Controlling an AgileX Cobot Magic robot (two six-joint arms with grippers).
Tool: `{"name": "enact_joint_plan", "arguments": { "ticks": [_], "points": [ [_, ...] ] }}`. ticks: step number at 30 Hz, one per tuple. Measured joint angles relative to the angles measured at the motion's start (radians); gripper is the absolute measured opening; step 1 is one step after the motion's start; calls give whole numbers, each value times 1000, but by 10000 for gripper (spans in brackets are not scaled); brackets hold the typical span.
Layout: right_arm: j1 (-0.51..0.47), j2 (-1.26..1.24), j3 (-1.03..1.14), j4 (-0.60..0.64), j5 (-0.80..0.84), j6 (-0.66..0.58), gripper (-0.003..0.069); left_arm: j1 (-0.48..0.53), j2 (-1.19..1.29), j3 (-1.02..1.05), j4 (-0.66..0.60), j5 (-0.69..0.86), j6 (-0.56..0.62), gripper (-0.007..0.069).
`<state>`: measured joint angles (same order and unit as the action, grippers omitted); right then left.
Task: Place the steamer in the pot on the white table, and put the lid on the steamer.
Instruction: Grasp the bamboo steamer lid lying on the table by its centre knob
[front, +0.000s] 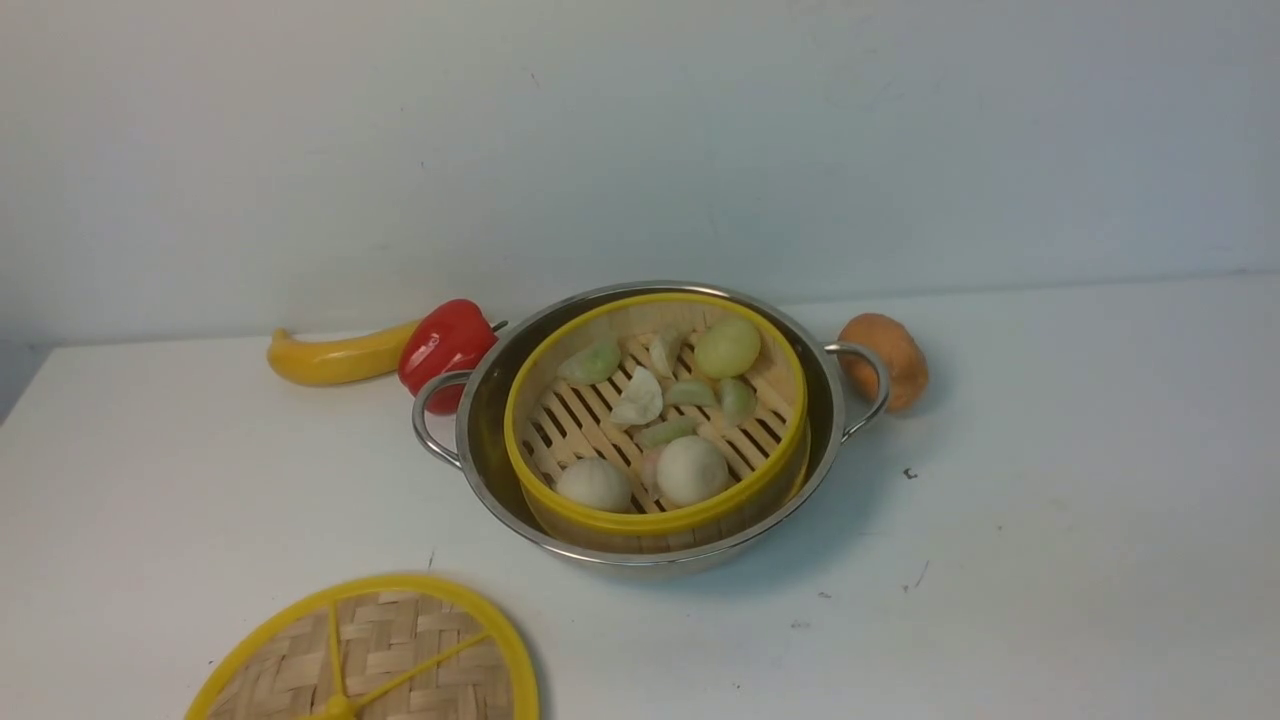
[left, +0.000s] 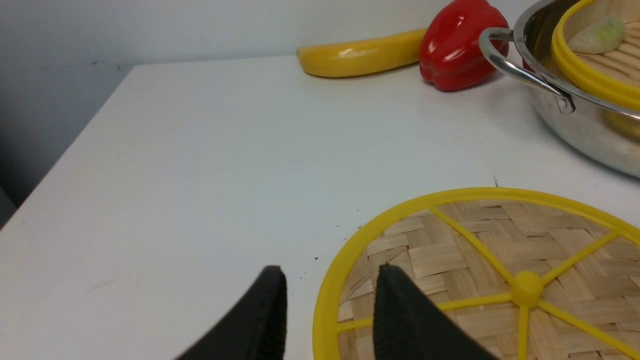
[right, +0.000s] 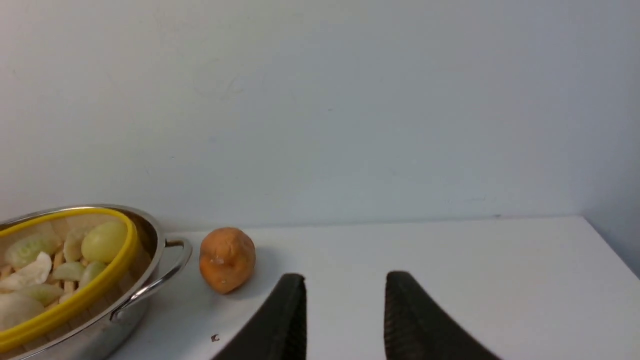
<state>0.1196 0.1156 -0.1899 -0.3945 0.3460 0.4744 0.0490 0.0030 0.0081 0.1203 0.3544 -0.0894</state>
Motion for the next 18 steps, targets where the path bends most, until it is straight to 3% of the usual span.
{"name": "enact_joint_plan", "arguments": {
  "ticks": [10, 18],
  "points": [
    [0, -91, 176, 1, 18, 3, 239, 0, 0, 0, 0, 0, 0, 241],
    [0, -111, 197, 28, 15, 3, 239, 0, -1, 0, 0, 0, 0, 241]
  ]
}}
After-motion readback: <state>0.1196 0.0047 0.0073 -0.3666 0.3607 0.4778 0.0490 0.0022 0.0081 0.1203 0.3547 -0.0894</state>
